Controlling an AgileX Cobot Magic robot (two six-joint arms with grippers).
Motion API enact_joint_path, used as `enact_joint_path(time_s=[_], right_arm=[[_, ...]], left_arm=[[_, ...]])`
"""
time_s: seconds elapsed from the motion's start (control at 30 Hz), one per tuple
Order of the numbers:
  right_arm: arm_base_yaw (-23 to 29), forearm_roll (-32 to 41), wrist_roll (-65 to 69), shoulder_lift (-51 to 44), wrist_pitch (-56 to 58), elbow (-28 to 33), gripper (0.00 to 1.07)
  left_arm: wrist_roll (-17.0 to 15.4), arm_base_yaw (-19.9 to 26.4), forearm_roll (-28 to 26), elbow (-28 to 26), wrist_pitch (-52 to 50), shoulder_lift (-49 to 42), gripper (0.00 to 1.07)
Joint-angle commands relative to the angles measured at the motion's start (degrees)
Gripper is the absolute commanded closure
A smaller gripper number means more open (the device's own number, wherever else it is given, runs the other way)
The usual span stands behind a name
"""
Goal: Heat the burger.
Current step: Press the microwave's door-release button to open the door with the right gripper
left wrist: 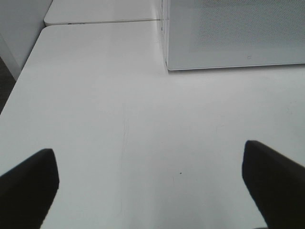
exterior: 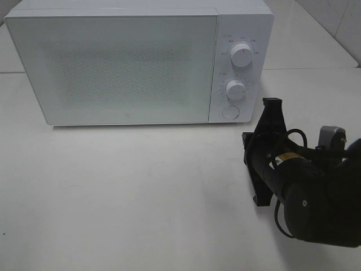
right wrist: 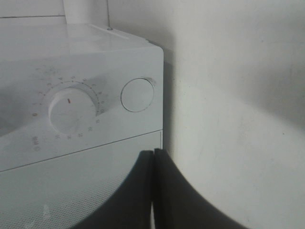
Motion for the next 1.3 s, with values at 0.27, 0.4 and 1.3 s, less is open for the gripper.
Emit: enact_joint_path(time_s=[0.27, 0.4, 1.3], right_arm=[[-6.59, -8.59, -2.58, 5.04, 5.39, -9.45, 1.07], [-8.59, -10.71, -2.52, 6.3, 6.36, -11.75, 1.07], [-15.18, -14.95, -3.04, 13.41, 8.82, -20.4, 1.07]], left_arm=[[-0.23, 0.0, -0.17, 0.17, -0.52, -1.32, 0.07], [-0.23, 0.0, -0.17, 0.17, -0.52, -1.32, 0.07], [-0.23, 0.0, -0.17, 0.17, -0.52, -1.32, 0.07]])
